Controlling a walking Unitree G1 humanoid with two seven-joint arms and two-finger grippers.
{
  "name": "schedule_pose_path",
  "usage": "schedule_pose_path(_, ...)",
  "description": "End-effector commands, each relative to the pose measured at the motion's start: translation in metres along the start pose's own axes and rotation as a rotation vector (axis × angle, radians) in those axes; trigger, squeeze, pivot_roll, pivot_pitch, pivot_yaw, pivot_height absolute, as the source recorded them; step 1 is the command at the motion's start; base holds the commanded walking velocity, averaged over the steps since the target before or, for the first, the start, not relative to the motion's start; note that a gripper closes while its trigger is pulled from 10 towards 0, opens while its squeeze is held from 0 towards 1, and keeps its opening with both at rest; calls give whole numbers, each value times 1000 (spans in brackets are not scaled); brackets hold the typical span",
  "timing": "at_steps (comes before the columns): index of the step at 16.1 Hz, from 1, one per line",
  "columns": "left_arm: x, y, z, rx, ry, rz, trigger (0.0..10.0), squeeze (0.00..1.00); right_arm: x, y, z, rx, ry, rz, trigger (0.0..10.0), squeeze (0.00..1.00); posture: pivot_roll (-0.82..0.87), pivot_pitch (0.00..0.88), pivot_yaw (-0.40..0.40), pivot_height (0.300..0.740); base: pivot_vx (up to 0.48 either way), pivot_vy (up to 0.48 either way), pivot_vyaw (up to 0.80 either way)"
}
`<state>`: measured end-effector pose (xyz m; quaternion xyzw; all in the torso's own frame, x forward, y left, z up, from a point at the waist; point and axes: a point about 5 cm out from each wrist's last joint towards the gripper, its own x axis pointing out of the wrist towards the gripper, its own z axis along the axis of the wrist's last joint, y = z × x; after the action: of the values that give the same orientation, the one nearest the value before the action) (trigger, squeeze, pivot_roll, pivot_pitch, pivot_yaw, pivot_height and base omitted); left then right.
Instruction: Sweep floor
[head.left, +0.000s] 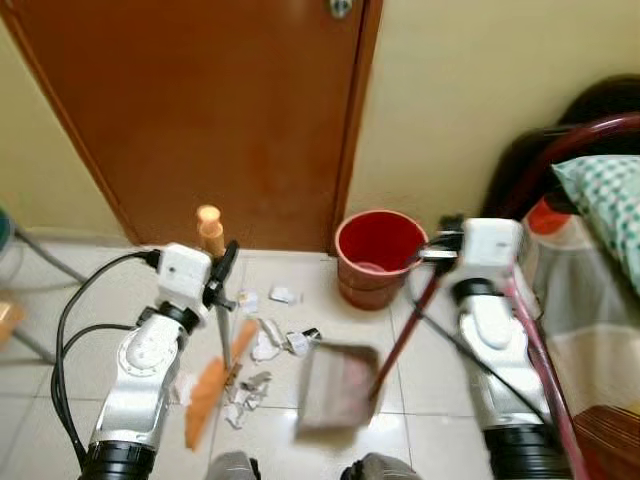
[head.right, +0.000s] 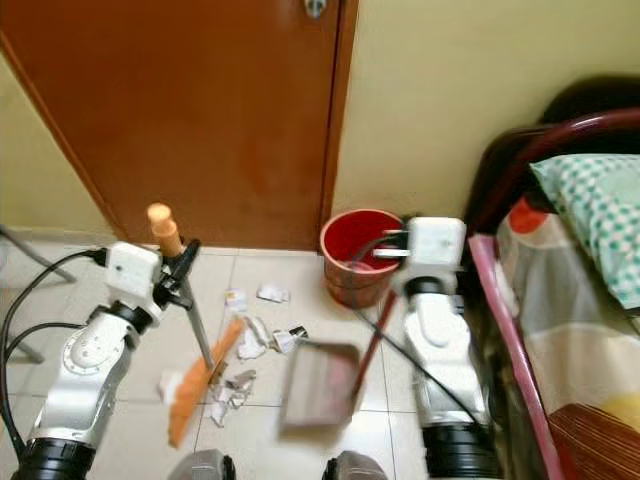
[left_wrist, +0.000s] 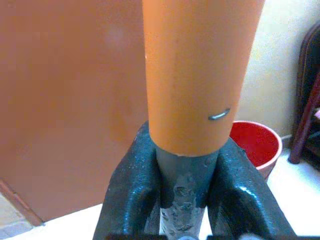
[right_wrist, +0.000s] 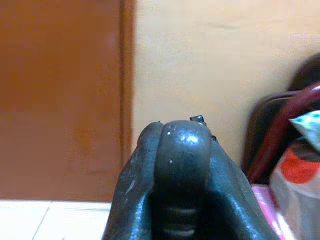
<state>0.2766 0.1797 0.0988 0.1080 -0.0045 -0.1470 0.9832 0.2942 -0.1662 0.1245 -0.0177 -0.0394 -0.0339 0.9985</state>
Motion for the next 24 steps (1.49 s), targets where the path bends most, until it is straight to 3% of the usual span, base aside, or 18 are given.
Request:
schedule_pose_path(1, 0, 16, 5, 66, -9, 55, 10000, 0, 6, -2, 13, -13, -62, -1, 10000, 0, 10, 68, -41, 740, 0, 0, 0)
schedule_pose_path(2, 9, 31, 23, 95, -83, 87, 10000, 0, 9, -4, 15, -19, -70, -7, 10000, 0, 9, 67, -42, 740, 0, 0, 0)
schedule_pose_path(5, 25, 41, 56, 103, -199, 167, 10000, 0, 10, -1, 14, -19, -75, -5, 10000, 0, 9, 67, -39, 740, 0, 0, 0)
schedule_pose_path(6, 29, 40, 56, -55, -199, 177, 10000, 0, 9, -1, 13, -19, -74, -6, 10000, 0, 9, 67, -39, 740, 0, 0, 0)
schedule_pose_path(8, 30, 37, 58, -62, -206, 179, 10000, 0, 8, -2, 12, -22, -71, -10, 10000, 0, 7, 70, -37, 740, 0, 0, 0)
schedule_pose_path(13, 33, 8, 74, -28, -269, 108, 10000, 0, 6, -15, 4, -80, -44, -74, 10000, 0, 19, 92, -35, 740, 0, 0, 0)
schedule_pose_path(15, 38, -3, 76, -67, -273, 85, 10000, 0, 7, -20, 4, -127, -28, -116, 10000, 0, 13, 99, -30, 740, 0, 0, 0)
schedule_pose_path(19, 45, -20, 90, -51, -333, 8, 10000, 0, 6, -32, 1, -121, 3, -185, 10000, 0, -7, 113, -21, 740, 0, 0, 0)
schedule_pose_path(20, 48, -31, 98, -33, -365, -40, 10000, 0, 4, -39, -2, -116, 28, -225, 10000, 0, -16, 120, -15, 740, 0, 0, 0)
schedule_pose_path(22, 51, -41, 97, -47, -358, -95, 10000, 0, 1, -41, -7, -105, 58, -247, 10000, 0, -17, 125, -19, 740, 0, 0, 0)
schedule_pose_path(24, 51, -54, 85, -60, -289, -176, 10000, 0, 0, -41, -13, -84, 96, -260, 10000, 0, -18, 132, -26, 740, 0, 0, 0)
